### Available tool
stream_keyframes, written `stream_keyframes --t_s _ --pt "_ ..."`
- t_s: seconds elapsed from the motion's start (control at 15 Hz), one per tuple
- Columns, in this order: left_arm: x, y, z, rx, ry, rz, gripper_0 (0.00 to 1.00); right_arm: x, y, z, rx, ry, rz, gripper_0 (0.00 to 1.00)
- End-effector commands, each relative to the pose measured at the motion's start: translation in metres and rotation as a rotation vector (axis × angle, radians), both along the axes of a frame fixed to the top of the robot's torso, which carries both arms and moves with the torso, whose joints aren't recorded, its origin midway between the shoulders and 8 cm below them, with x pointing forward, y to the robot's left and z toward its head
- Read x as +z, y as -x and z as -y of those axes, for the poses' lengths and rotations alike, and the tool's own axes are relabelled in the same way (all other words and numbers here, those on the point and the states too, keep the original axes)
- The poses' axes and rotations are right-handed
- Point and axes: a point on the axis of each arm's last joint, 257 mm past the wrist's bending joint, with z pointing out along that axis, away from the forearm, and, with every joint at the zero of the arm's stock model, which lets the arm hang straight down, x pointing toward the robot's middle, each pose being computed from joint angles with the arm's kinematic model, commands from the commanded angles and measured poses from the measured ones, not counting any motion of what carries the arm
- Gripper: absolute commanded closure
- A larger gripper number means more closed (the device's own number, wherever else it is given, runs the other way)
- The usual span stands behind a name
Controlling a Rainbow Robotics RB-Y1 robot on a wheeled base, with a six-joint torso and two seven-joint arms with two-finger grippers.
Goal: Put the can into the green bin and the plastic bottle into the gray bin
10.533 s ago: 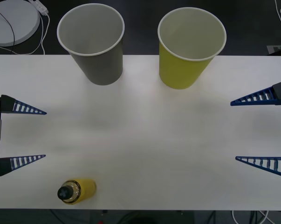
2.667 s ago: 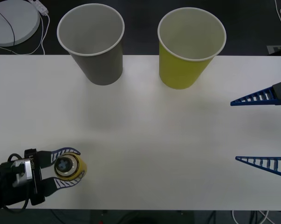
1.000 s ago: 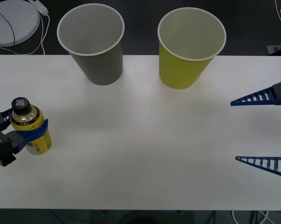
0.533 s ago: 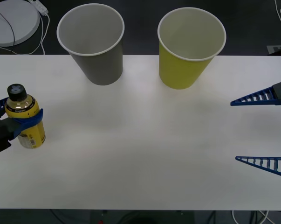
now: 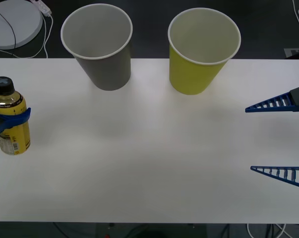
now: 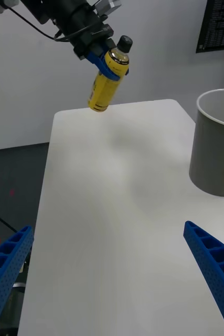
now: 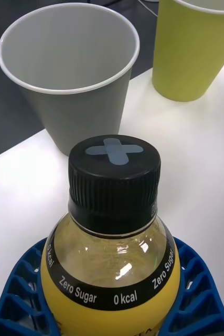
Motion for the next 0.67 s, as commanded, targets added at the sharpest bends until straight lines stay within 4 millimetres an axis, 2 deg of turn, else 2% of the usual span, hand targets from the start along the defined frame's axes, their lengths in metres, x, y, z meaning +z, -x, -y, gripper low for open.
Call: stream_keyframes --t_s 0.07,0.33,0.67 --pt "0.008 -0.003 -0.004 0.014 -0.029 -0.041 1.0 0.0 0.0 0.0 0.0 0.0 0.0 0.0" --pt "0.018 -0.008 -0.012 0.026 -0.077 -0.084 1.0 0.0 0.0 0.0 0.0 0.0 0.0 0.0" --pt "0.034 -0.028 -0.023 0.02 -0.101 -0.096 1.0 0.0 0.0 0.0 0.0 0.0 0.0 0.0"
